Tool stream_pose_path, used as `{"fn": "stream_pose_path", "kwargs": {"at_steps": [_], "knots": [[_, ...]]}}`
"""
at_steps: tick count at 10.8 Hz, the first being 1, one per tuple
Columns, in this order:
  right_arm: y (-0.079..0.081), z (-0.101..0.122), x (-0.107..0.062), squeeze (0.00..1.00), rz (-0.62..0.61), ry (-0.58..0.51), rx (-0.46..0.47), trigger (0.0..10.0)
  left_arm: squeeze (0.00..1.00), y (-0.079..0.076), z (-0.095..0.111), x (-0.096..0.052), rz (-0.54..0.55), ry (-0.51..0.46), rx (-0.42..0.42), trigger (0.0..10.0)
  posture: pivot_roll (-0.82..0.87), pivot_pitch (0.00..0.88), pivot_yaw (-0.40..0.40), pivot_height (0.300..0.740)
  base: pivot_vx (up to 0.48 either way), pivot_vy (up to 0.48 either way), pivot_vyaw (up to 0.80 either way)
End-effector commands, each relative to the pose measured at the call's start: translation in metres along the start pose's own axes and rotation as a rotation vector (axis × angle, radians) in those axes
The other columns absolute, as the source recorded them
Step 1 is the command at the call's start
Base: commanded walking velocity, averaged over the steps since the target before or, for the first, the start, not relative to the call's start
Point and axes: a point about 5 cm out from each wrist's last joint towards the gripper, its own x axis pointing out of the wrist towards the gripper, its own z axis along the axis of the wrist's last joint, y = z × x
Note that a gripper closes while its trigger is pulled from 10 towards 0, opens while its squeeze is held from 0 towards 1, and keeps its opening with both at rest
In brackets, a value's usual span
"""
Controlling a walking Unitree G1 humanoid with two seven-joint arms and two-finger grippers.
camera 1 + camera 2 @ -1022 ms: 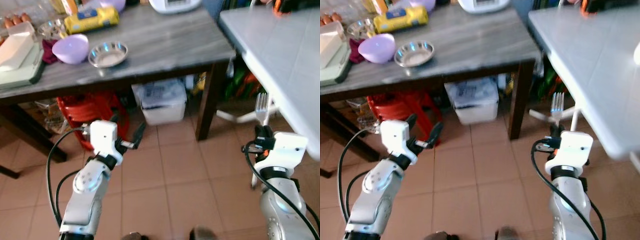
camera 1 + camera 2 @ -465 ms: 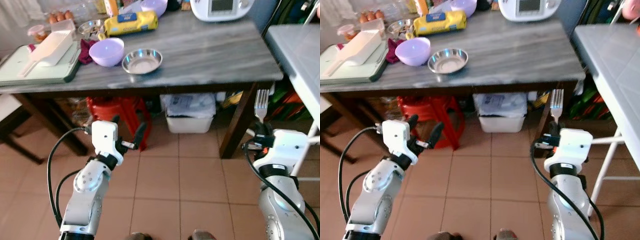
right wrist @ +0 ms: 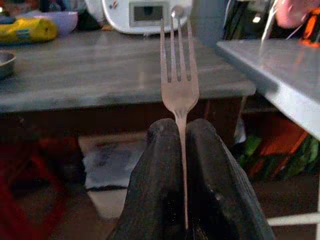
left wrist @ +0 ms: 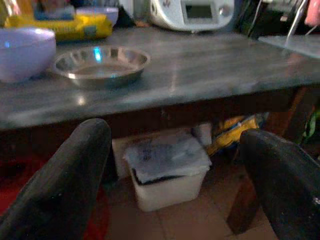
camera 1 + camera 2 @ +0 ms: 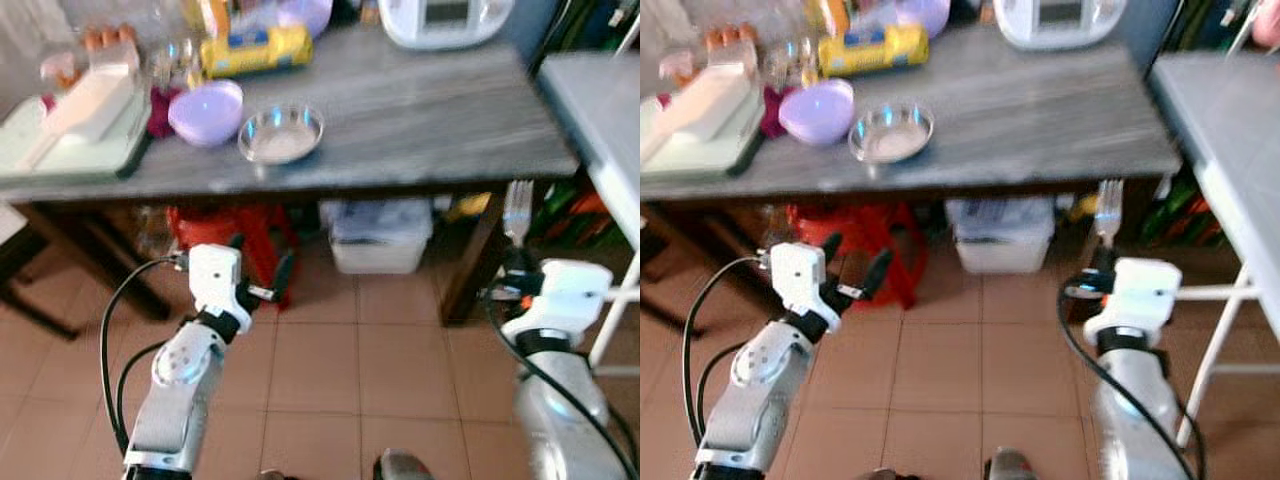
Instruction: Setting the table
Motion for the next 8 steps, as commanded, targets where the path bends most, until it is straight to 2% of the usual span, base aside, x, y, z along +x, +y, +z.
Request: {"fn": "stream_pose_path", "kwargs": {"at_steps": [1, 5, 8], "knots": [[0.0092, 0.0026, -0.0007, 0.00, 0.029, -0.013, 0.017, 10.0, 0.00, 0.0094, 0.0002, -0.0052, 0.030, 0.008, 0.022, 10.0, -0.18, 0.183, 0.090, 0.740, 0.281, 0.000, 0.78], [0.0092, 0.0020, 0.0001, 0.00, 0.024, -0.010, 0.023, 10.0, 0.00, 0.0076, 0.0002, -0.0038, 0.021, 0.007, 0.022, 10.0, -0.18, 0.181, 0.093, 0.740, 0.284, 0.000, 0.57], [0.0095, 0.0017, 0.0001, 0.00, 0.019, -0.010, 0.028, 10.0, 0.00, 0.0071, 0.0001, -0.0036, 0.014, 0.008, 0.021, 10.0, -0.18, 0.181, 0.093, 0.740, 0.287, 0.000, 0.00]]}}
